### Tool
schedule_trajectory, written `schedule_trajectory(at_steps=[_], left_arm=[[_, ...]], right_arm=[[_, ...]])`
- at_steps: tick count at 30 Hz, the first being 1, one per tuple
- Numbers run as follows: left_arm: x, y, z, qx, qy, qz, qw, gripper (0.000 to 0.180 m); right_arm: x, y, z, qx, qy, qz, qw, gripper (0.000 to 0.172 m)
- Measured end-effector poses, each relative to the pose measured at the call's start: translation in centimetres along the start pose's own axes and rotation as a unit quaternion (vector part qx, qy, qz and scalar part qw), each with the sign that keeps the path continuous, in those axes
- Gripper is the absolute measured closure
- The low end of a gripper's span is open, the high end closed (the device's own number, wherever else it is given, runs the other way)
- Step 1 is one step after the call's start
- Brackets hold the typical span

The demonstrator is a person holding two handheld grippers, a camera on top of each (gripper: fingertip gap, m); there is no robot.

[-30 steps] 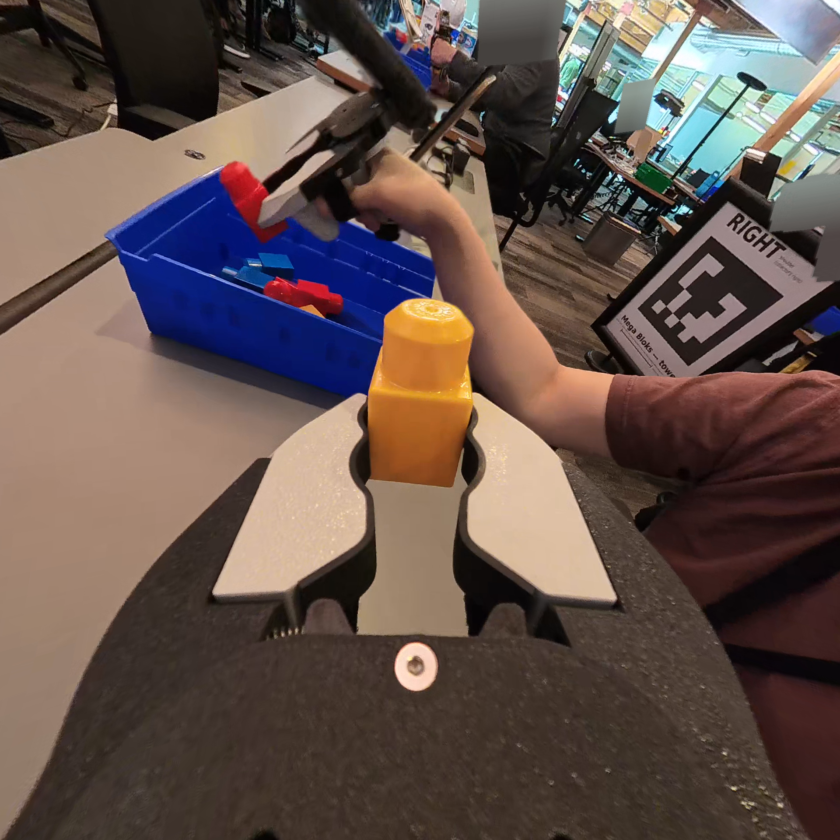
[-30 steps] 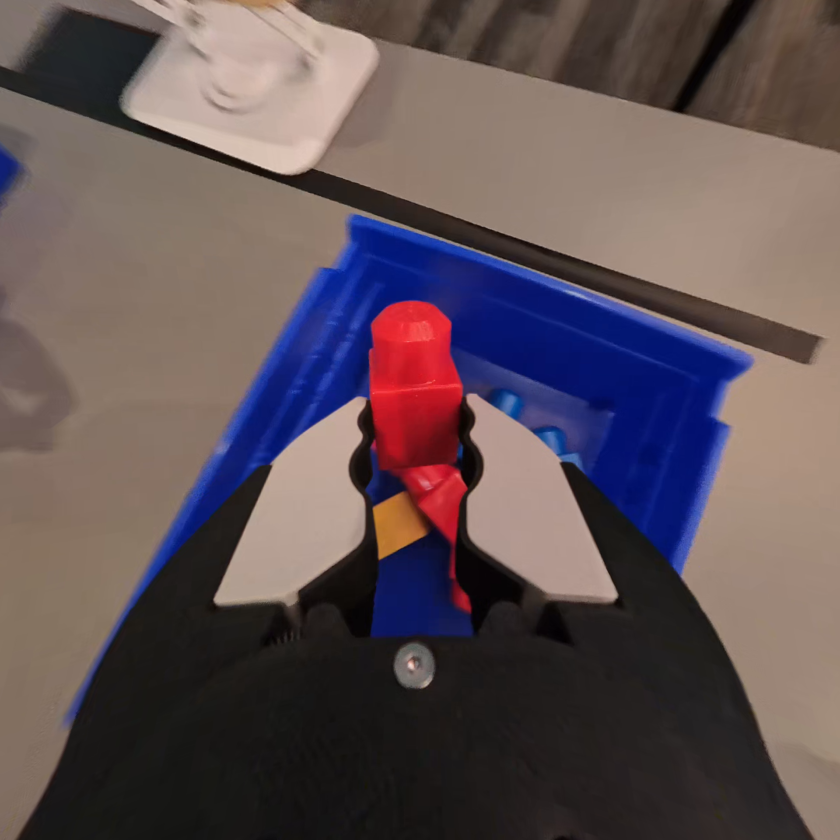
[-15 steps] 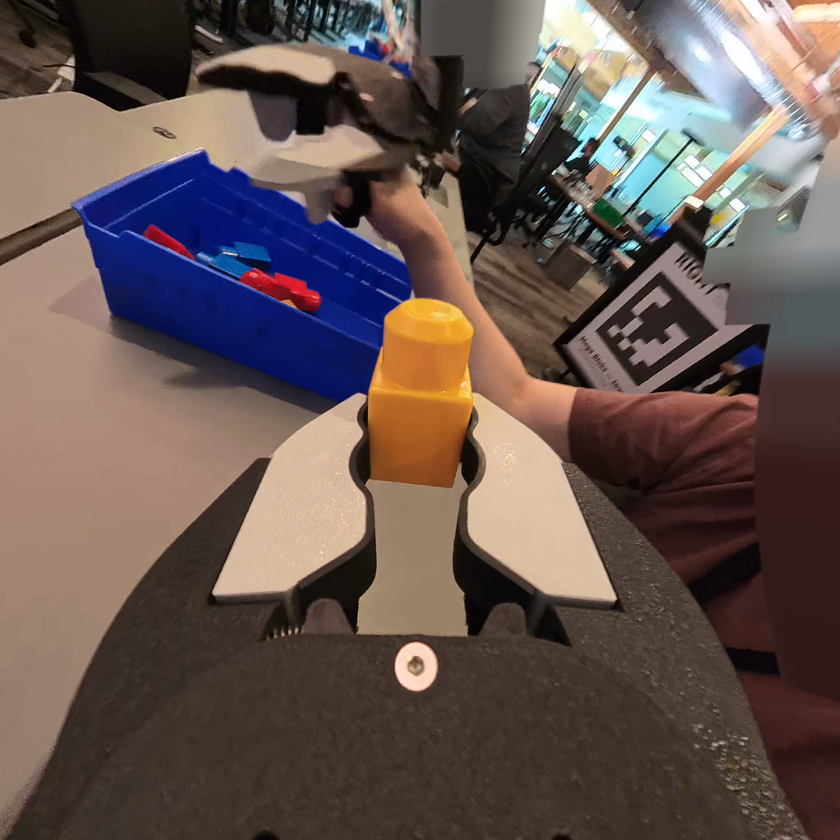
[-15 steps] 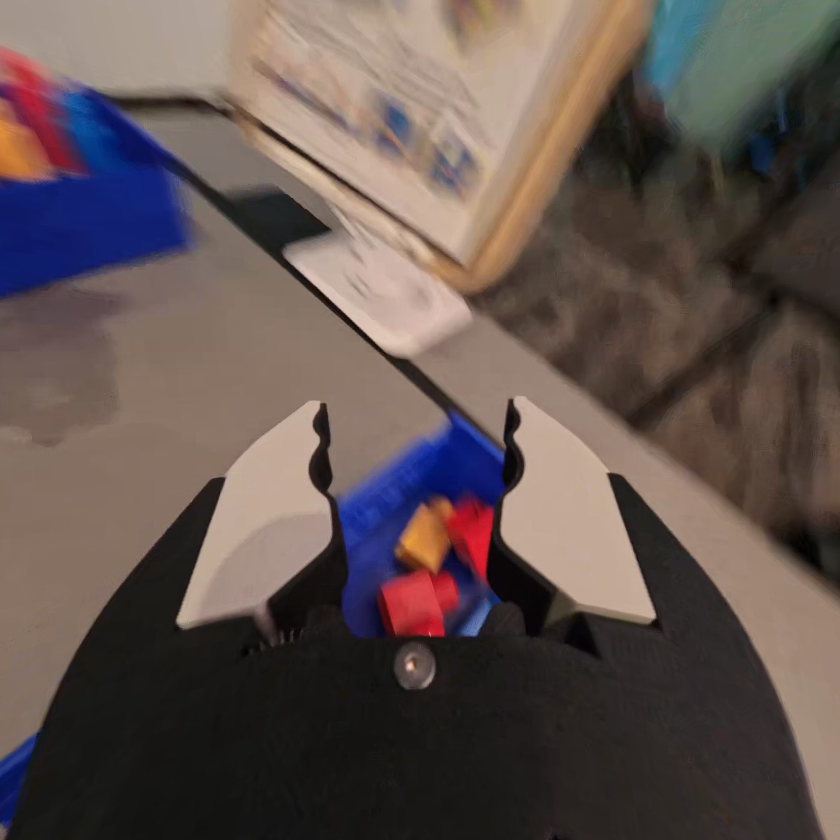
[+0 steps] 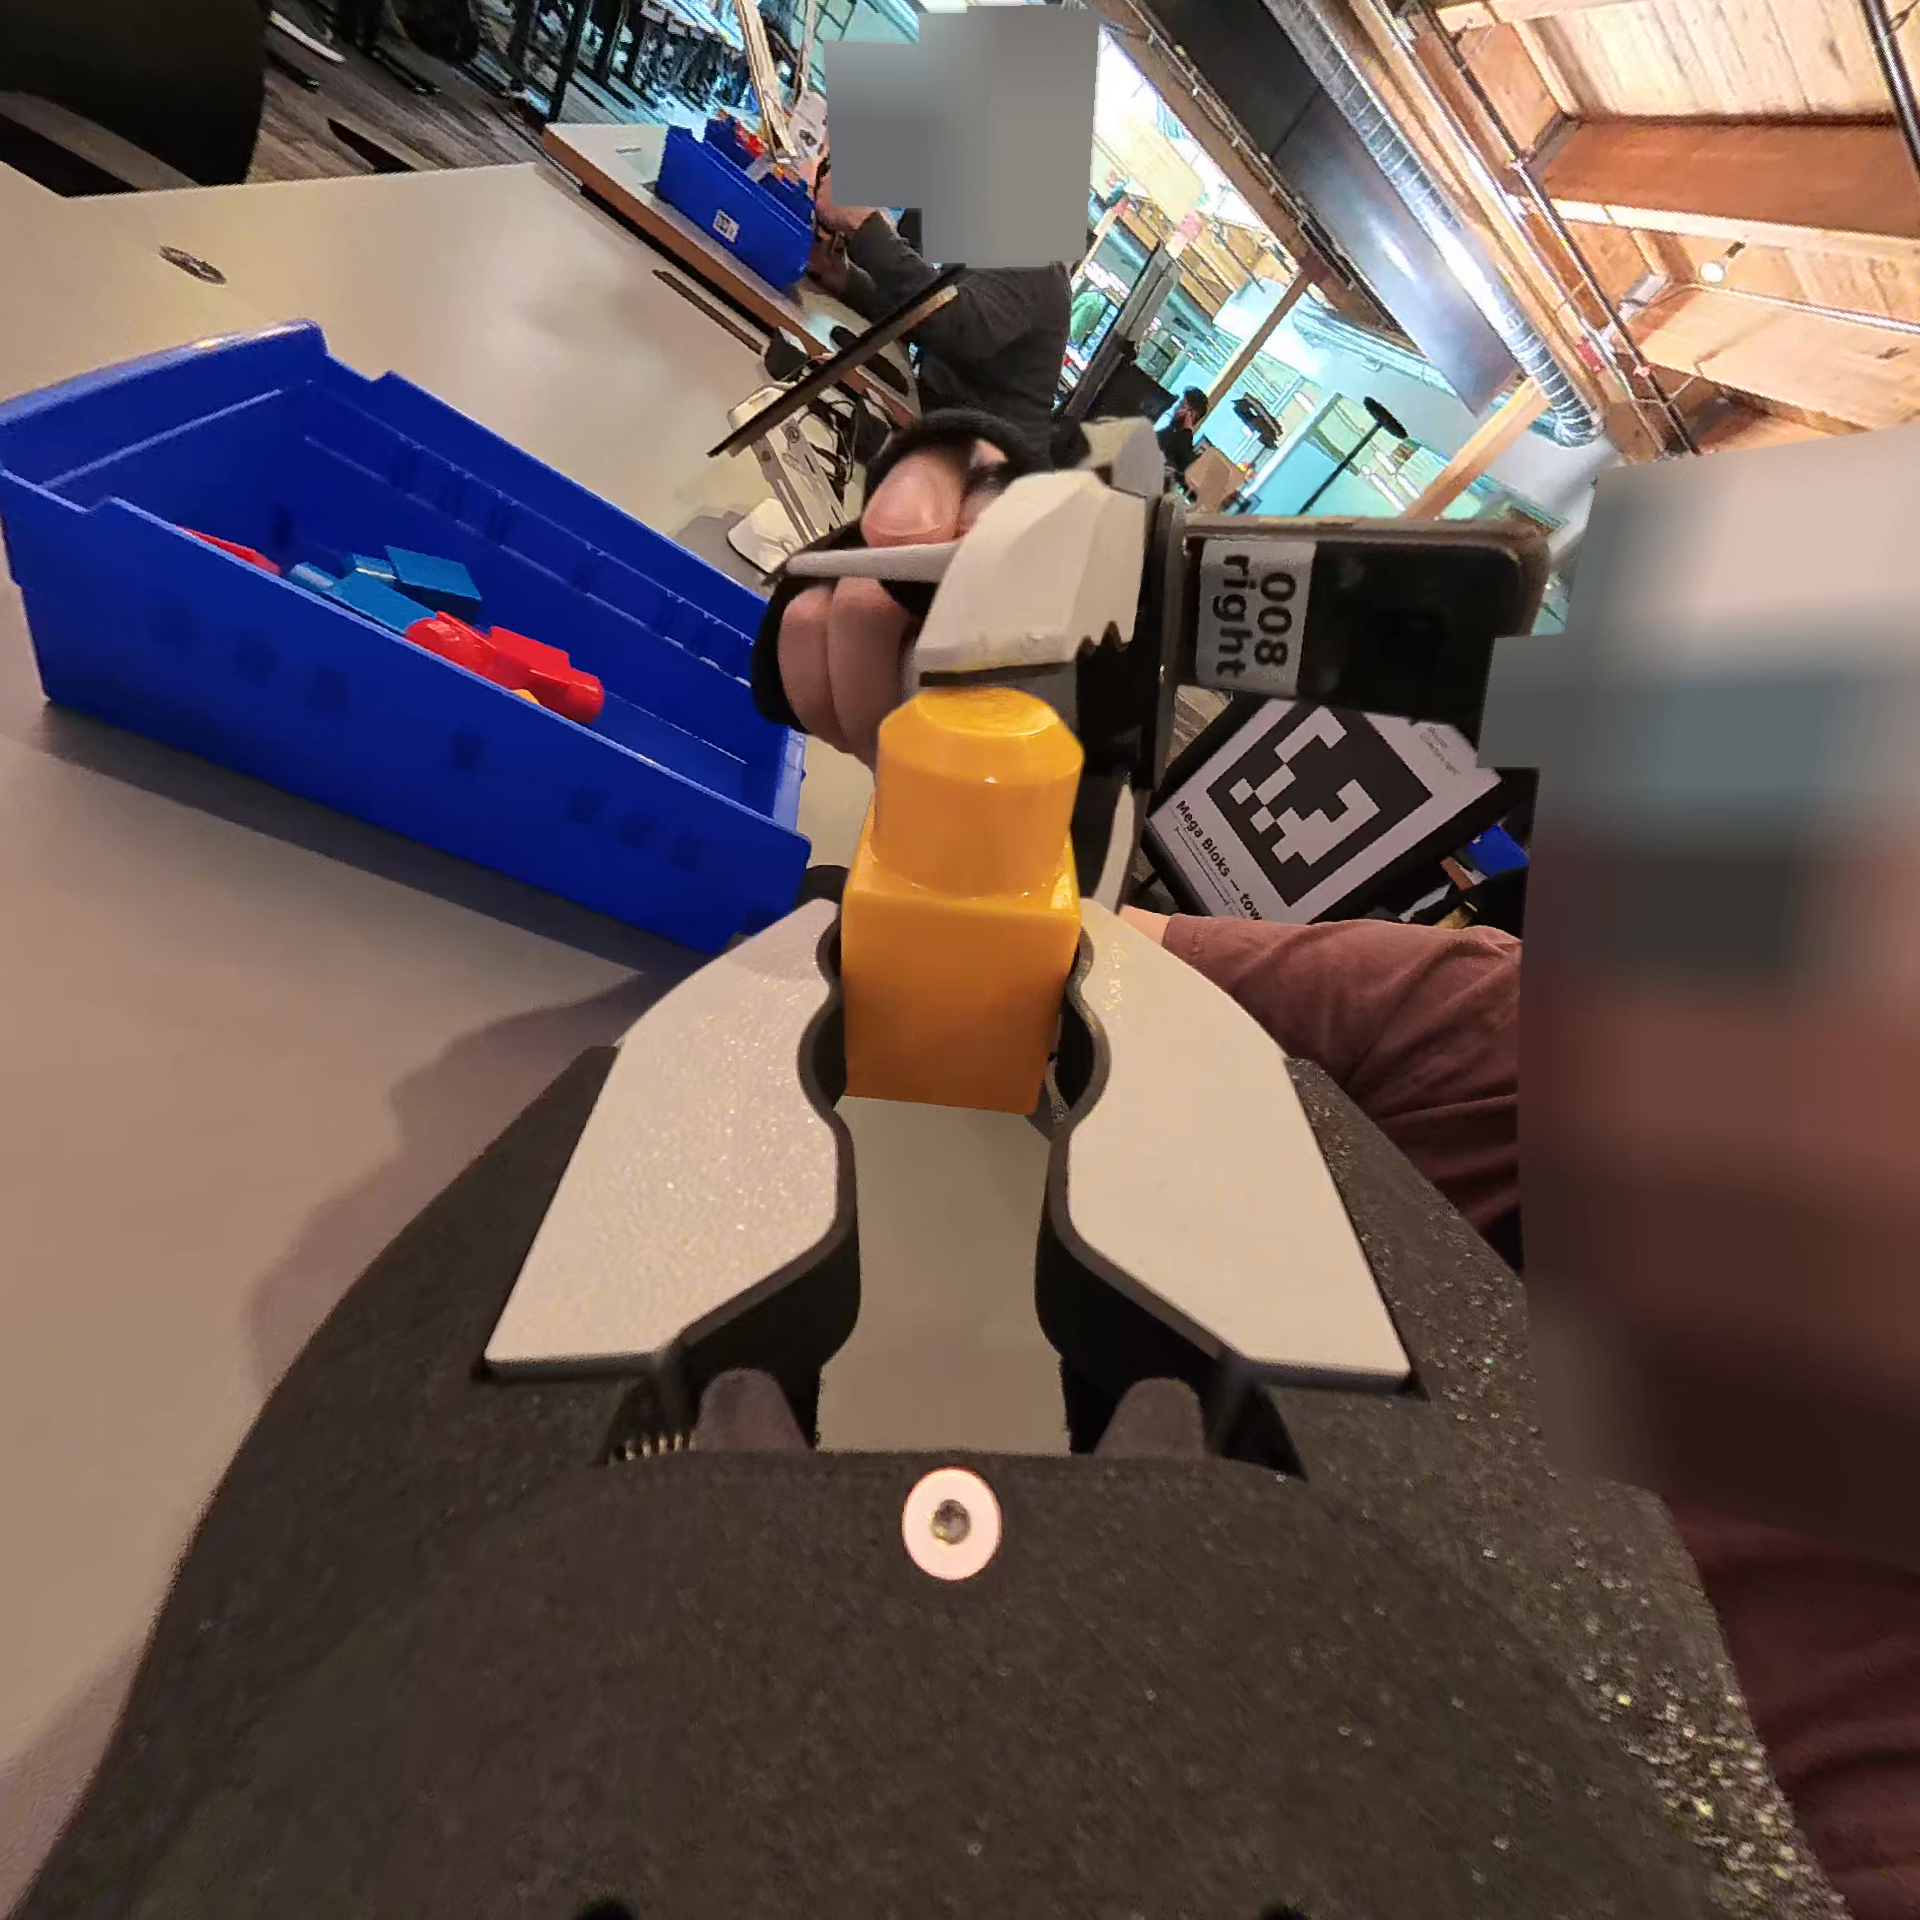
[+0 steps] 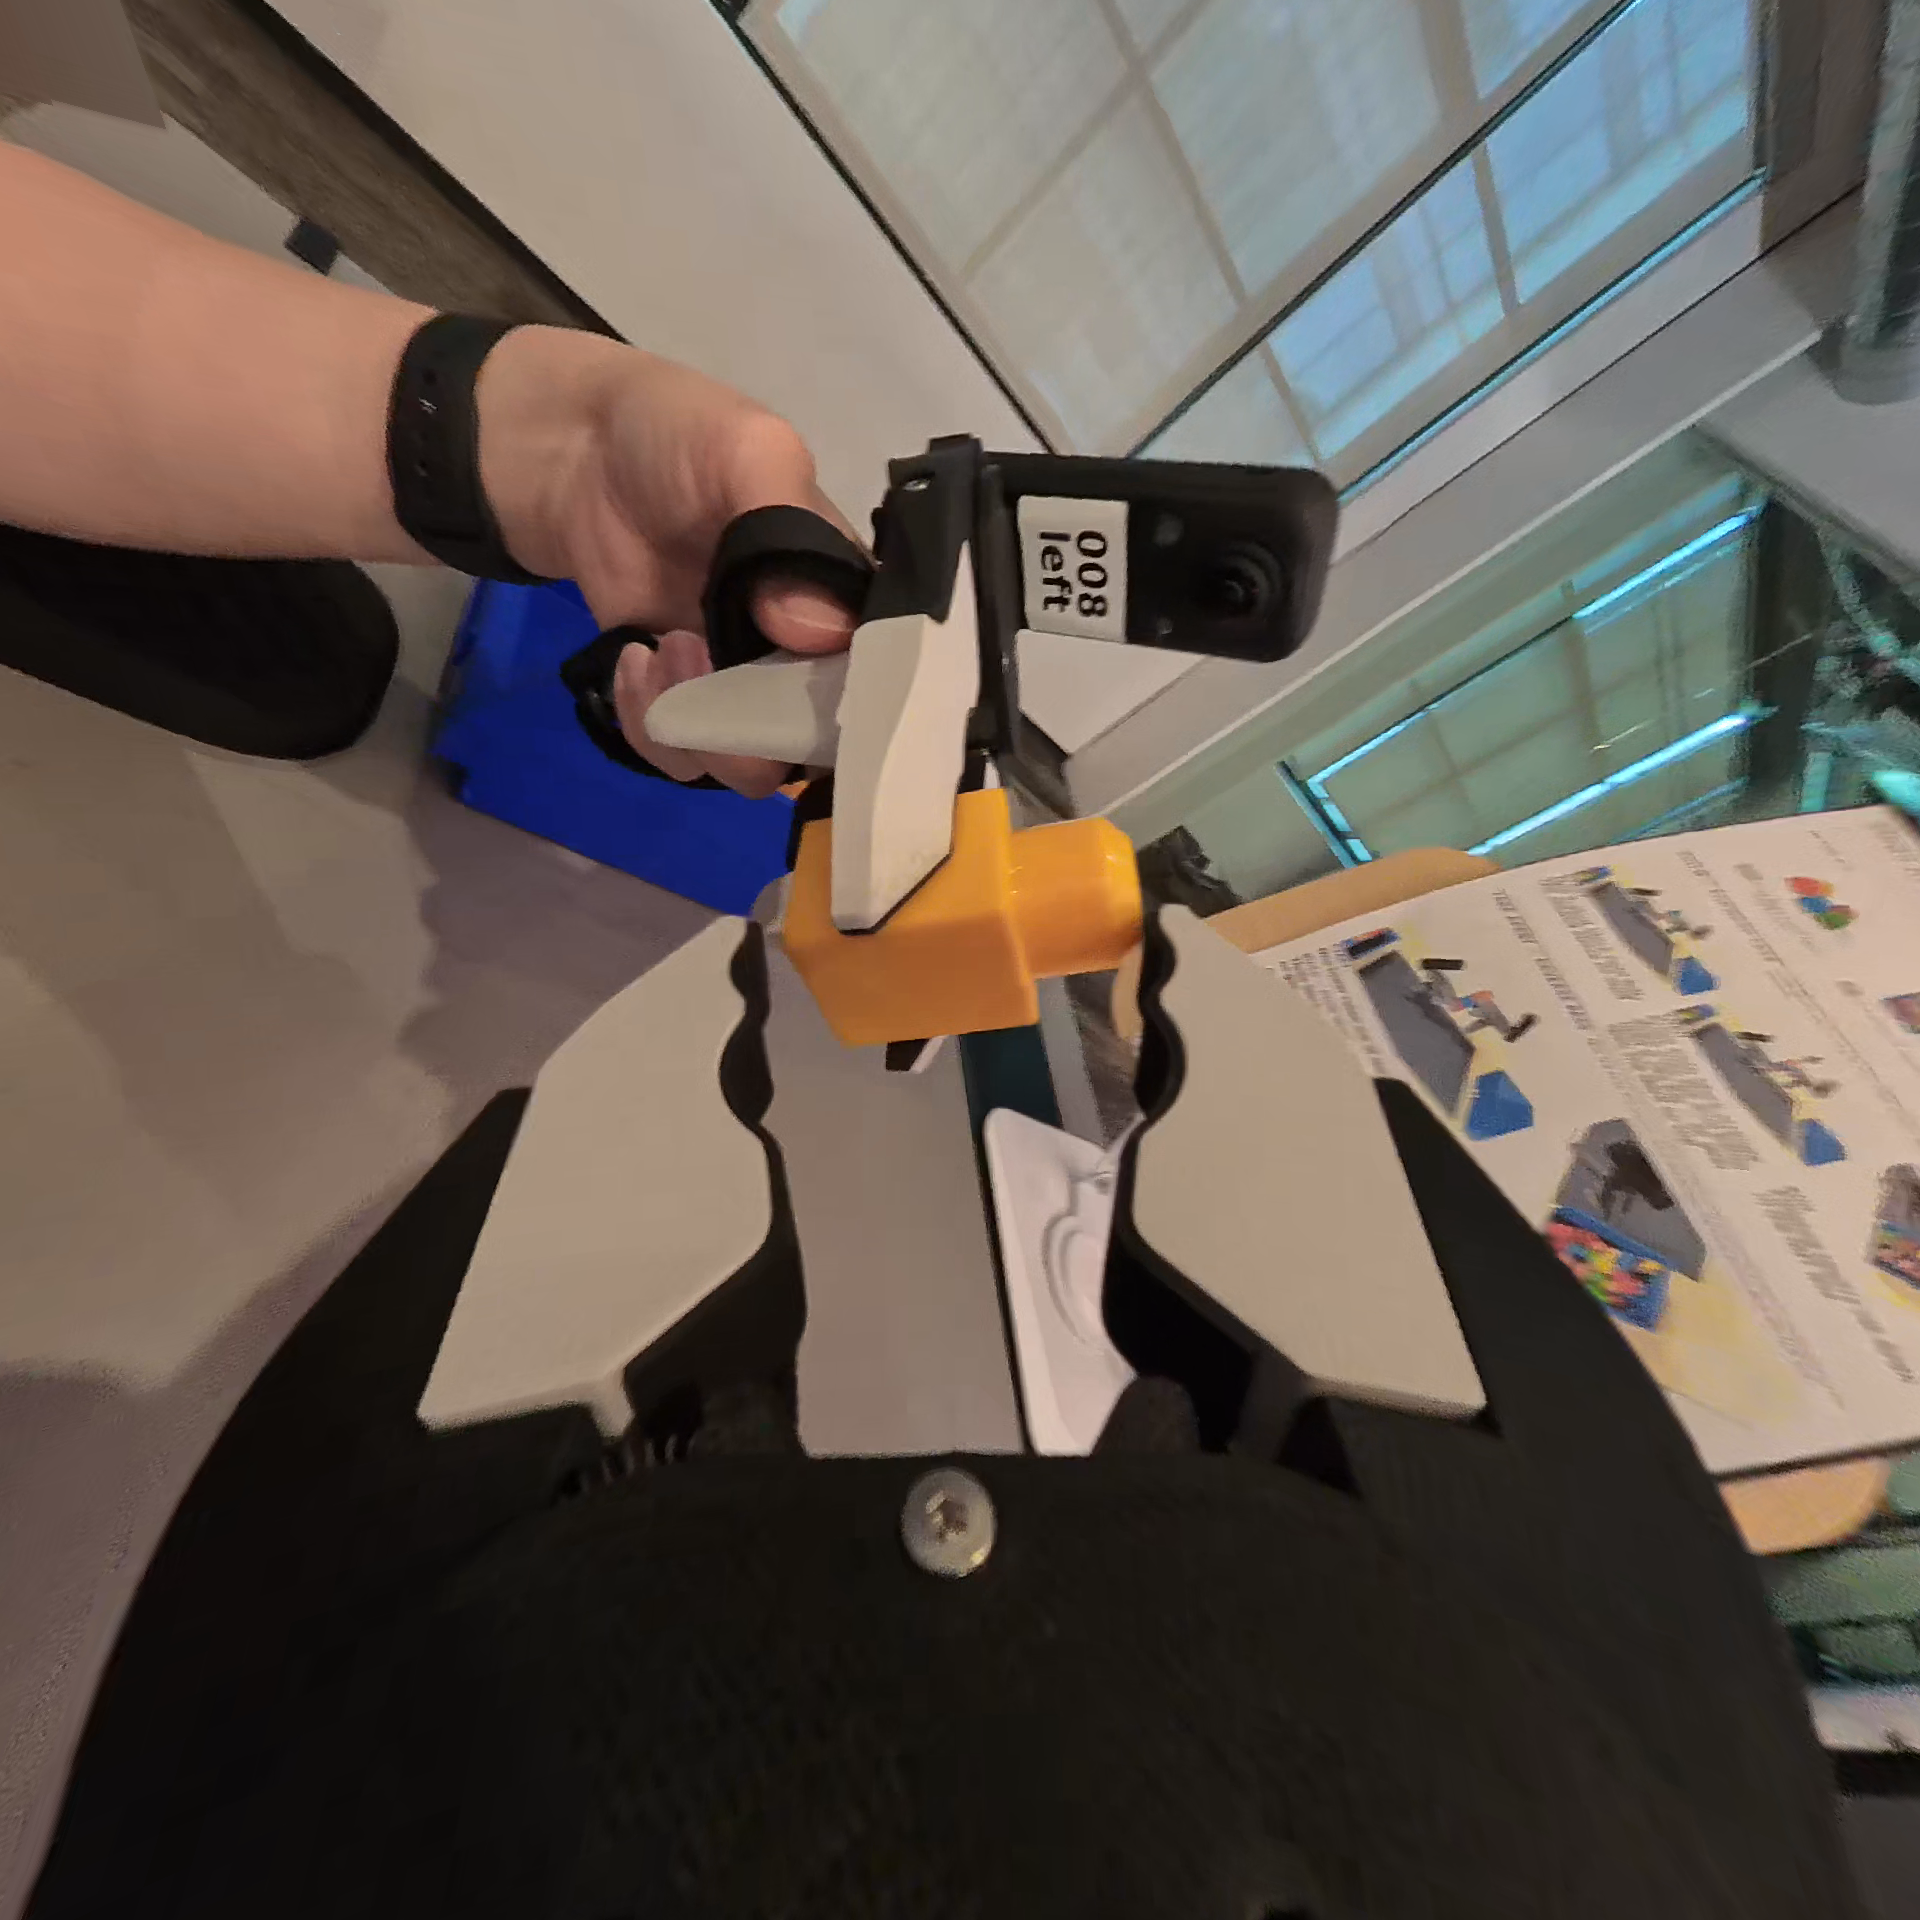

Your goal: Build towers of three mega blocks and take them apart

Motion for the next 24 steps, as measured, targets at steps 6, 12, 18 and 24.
schedule_trajectory(at_steps=[6,12,18,24], left_arm=[[-0.1,-0.3,0.0,-0.020,0.008,-0.003,1.000,0.143],[1.0,2.0,0.7,0.049,-0.031,0.025,0.998,0.126],[1.9,6.1,2.0,0.151,-0.069,0.054,0.985,0.126],[2.0,9.2,2.8,0.221,-0.071,0.075,0.970,0.128]], right_arm=[[0.2,0.3,0.2,0.003,-0.001,0.001,1.000,0.107],[-2.8,6.2,4.6,-0.050,-0.037,-0.147,0.987,0.107],[-19.5,17.0,7.5,-0.170,-0.326,-0.485,0.794,0.107],[-27.4,17.1,5.6,-0.189,-0.415,-0.567,0.686,0.105]])
Point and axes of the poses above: each gripper's, where its closed fingertips meet, y back along the fingers, x out of its top, z = x × y across the jaws, the point moved 9 cm from there along y, back along the fingers
